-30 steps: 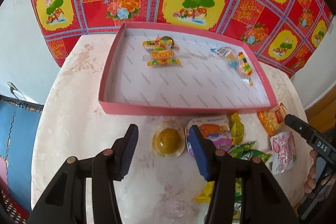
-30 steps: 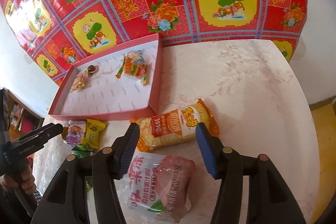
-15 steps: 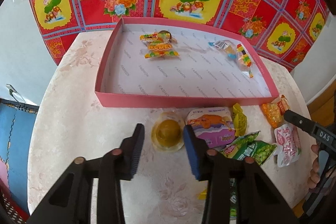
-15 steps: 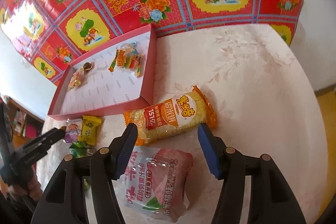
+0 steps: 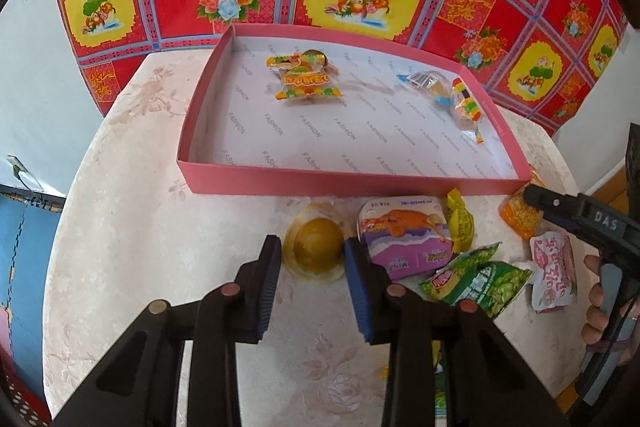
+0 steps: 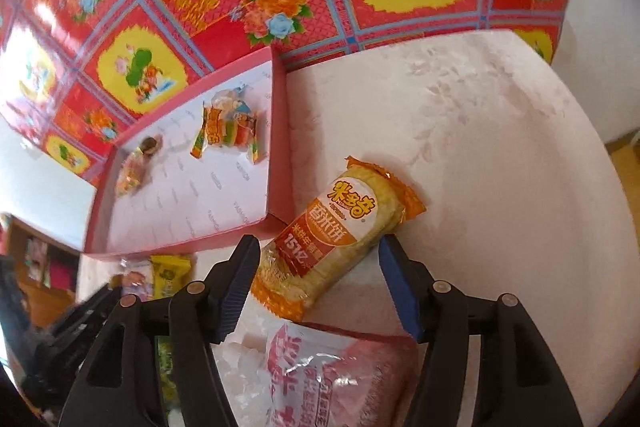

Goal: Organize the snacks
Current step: 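Grasp the round yellow egg snack with the left tool while the right tool grasps the yellow rice-cracker bag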

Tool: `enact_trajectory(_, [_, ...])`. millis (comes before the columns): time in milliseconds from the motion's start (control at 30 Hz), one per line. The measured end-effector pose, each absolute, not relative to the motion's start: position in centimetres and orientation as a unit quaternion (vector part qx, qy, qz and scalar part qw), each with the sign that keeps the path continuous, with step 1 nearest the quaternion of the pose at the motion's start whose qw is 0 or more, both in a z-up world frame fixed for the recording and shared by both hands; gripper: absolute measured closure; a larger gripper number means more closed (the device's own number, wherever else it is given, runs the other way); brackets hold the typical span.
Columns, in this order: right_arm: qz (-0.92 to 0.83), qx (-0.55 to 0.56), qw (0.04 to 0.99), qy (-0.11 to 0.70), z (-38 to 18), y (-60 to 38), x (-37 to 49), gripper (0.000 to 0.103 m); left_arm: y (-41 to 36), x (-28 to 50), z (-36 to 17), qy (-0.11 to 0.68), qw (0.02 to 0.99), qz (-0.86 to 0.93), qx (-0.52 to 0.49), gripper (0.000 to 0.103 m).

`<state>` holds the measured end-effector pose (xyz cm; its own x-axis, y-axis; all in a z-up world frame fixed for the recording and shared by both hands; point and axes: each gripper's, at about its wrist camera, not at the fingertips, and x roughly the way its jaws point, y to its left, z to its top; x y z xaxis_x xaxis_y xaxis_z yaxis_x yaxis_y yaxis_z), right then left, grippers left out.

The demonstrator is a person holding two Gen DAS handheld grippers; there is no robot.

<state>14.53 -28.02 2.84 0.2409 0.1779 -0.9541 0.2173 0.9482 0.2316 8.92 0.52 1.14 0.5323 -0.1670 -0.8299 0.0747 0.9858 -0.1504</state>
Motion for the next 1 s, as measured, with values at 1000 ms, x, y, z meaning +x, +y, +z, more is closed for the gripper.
enact_trajectory(1000, [0.006,0.054,0.784,0.618,2.7,-28.0,14.3,0.032,-0.9,8.8,0.8,0.461,0.886,-0.047,0.006,0.068])
